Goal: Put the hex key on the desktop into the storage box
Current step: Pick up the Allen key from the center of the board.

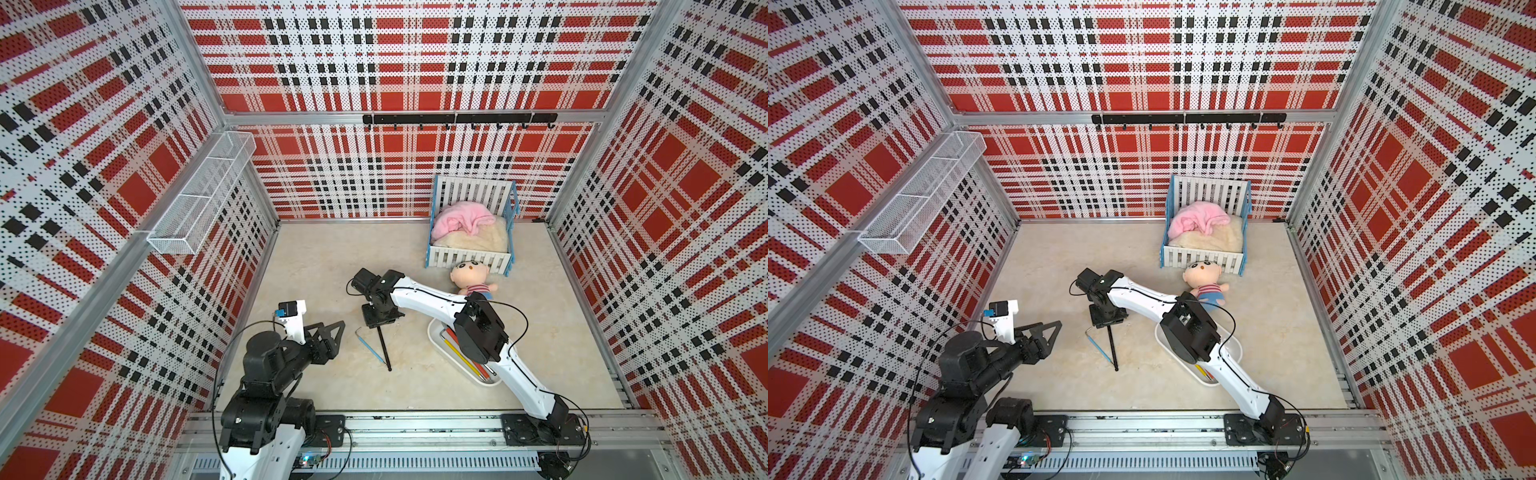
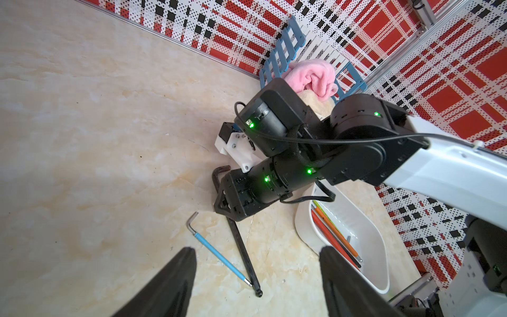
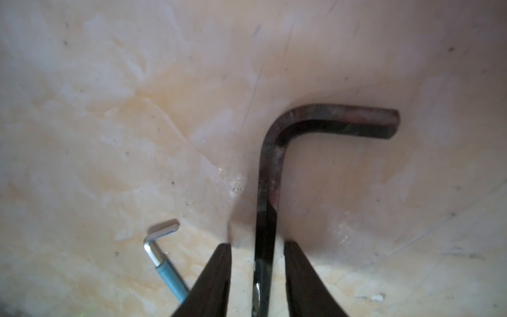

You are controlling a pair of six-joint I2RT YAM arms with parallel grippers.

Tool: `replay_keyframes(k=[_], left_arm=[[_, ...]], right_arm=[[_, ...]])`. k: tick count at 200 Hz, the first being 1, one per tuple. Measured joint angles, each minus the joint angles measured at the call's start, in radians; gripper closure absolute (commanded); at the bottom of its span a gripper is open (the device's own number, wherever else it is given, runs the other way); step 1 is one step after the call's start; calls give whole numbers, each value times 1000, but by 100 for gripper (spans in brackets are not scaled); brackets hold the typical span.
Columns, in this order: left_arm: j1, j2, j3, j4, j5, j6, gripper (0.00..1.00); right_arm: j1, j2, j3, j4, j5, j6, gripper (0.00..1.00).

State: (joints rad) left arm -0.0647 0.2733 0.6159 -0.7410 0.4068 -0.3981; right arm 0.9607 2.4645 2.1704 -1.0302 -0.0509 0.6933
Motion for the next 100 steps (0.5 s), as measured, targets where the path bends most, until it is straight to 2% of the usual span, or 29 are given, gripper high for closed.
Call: replay_keyframes(k=[100], left_arm=[[8,0,0,0,1,1,24]], right_arm=[[21,73,120,-88,154,1,74]])
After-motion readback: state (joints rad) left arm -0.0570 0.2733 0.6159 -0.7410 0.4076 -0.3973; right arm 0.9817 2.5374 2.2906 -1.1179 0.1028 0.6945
